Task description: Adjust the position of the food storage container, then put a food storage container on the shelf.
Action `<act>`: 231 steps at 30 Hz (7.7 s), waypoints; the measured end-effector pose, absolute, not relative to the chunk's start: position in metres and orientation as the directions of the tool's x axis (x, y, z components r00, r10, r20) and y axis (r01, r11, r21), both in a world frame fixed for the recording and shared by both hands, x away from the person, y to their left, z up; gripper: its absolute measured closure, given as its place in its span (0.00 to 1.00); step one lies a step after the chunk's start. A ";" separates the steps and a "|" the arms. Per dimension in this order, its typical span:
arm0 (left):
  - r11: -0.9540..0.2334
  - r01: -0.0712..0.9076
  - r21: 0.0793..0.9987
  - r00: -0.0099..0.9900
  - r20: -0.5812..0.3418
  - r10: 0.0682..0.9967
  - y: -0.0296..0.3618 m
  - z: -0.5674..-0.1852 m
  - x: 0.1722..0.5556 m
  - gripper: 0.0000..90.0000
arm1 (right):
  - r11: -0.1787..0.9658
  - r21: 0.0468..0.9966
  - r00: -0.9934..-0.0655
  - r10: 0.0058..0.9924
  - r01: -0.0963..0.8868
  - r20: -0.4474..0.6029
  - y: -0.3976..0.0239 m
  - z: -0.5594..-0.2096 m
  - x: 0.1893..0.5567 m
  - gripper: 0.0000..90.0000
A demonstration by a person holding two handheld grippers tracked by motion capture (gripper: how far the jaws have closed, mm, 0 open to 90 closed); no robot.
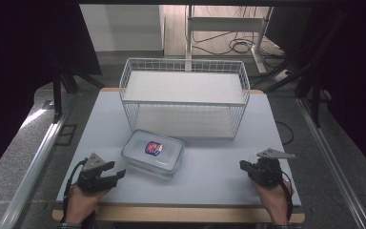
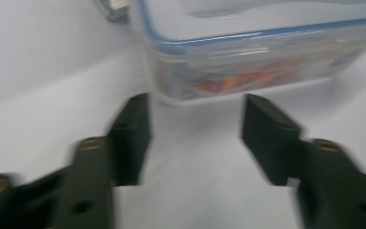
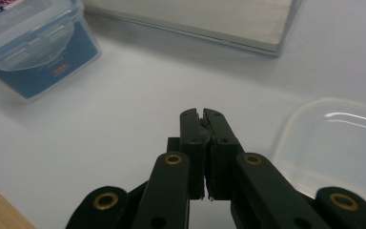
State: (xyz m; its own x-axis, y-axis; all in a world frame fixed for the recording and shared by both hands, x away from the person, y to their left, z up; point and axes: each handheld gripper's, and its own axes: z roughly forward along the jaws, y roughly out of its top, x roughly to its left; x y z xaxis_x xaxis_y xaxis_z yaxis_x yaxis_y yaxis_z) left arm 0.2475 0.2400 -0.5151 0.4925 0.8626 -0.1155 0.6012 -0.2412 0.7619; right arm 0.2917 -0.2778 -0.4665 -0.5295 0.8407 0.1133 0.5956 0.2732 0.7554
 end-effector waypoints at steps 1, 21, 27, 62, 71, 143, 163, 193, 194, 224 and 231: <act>-0.241 0.601 0.762 0.492 -0.115 0.863 0.240 -0.515 0.247 0.61 | 0.273 0.755 -0.529 0.841 0.596 0.113 -0.278 -0.466 0.292 0.96; -0.296 0.601 0.742 0.535 -0.099 0.839 0.254 -0.526 0.338 1.00 | 0.337 0.747 -0.651 0.740 0.573 0.166 -0.212 -0.466 0.319 0.99; -0.324 0.595 0.735 0.561 -0.092 0.823 0.245 -0.525 0.331 1.00 | 0.368 0.749 -0.681 0.717 0.551 0.149 -0.190 -0.473 0.323 0.99; -0.412 0.539 0.735 0.649 -0.051 0.760 0.184 -0.521 0.300 0.72 | 0.373 0.737 -0.652 0.749 0.563 0.119 -0.201 -0.488 0.319 0.78; -0.311 0.568 0.762 0.555 -0.076 0.828 0.199 -0.520 0.305 0.12 | 0.299 0.772 -0.627 0.763 0.561 0.160 -0.214 -0.481 0.322 0.36; -0.130 0.708 0.694 0.630 -0.539 0.559 0.186 -0.508 0.312 0.54 | 0.212 0.591 -0.581 0.598 0.778 0.551 -0.203 -0.482 0.337 0.55; -0.071 0.690 0.720 0.625 -0.544 0.560 0.189 -0.498 0.307 0.58 | 0.171 0.702 -0.628 0.623 0.691 0.466 -0.199 -0.472 0.324 0.55; -0.053 0.597 0.801 0.665 -0.457 0.591 0.188 -0.412 0.327 0.59 | 0.107 0.781 -0.669 0.596 0.615 0.445 -0.201 -0.400 0.350 0.54; -0.052 0.595 0.802 0.666 -0.455 0.591 0.188 -0.409 0.328 0.59 | 0.103 0.782 -0.669 0.593 0.615 0.449 -0.202 -0.398 0.352 0.54; -0.025 0.540 0.841 0.693 -0.428 0.580 0.191 -0.331 0.382 0.59 | 0.064 0.847 -0.705 0.589 0.528 0.394 -0.201 -0.320 0.401 0.55; -0.025 0.533 0.846 0.699 -0.423 0.577 0.188 -0.320 0.397 0.59 | 0.039 0.859 -0.705 0.590 0.511 0.393 -0.204 -0.306 0.416 0.55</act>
